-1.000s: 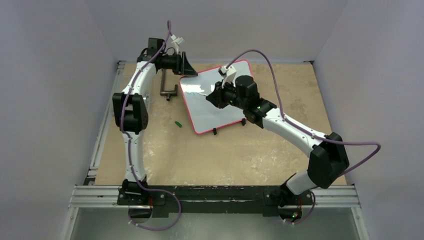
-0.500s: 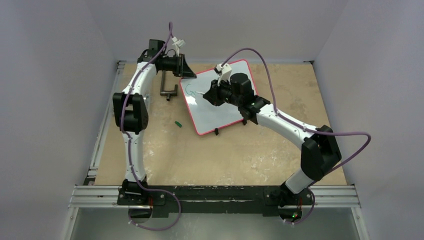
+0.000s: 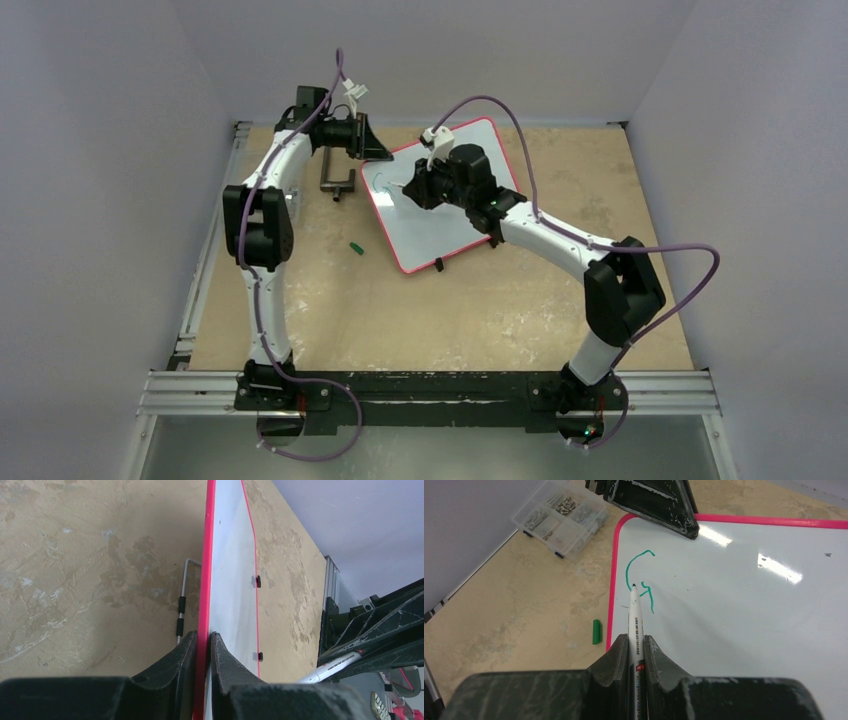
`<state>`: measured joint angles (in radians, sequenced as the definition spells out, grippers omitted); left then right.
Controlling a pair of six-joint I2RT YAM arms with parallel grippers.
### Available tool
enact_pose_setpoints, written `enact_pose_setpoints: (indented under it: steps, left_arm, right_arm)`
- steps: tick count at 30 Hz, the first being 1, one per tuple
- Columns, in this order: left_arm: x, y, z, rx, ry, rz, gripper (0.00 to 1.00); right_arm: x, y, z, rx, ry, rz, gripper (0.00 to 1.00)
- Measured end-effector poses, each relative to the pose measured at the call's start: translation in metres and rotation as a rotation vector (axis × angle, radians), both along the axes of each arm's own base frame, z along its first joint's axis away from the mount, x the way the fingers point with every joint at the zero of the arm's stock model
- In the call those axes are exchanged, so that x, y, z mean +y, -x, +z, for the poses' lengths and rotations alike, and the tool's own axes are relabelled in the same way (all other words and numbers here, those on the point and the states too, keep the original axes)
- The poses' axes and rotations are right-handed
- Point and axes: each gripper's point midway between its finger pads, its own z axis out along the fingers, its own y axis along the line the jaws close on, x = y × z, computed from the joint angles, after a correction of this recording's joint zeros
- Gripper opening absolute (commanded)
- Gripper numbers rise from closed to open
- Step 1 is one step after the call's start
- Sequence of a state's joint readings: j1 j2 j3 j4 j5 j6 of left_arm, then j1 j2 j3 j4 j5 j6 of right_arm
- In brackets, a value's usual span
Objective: Write a sentence on the whiteboard
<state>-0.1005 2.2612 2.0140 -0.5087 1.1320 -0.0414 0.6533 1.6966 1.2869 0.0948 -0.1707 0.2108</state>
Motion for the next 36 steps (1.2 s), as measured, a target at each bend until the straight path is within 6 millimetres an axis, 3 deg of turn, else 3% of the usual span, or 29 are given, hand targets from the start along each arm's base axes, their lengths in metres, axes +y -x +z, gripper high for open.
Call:
enact_pose_setpoints:
  steps: [8,18,36]
  left_arm:
    - [0.0,0.003,0.002,-0.034,0.007,-0.003,0.04]
    - [0.0,0.004,0.003,-0.046,0.005,-0.005,0.0]
    - [0.0,0.003,0.002,-0.057,0.002,-0.005,0.0]
  right_arm:
    - [0.001,-0.017,0.006,-0.034,0.013,-0.048,0.0]
    - [-0.005,-0.033,-0.013,-0.011,0.051,-0.1,0.0]
    - [0.002,-0.035,-0.023,0.015,0.059,-0.076,0.0]
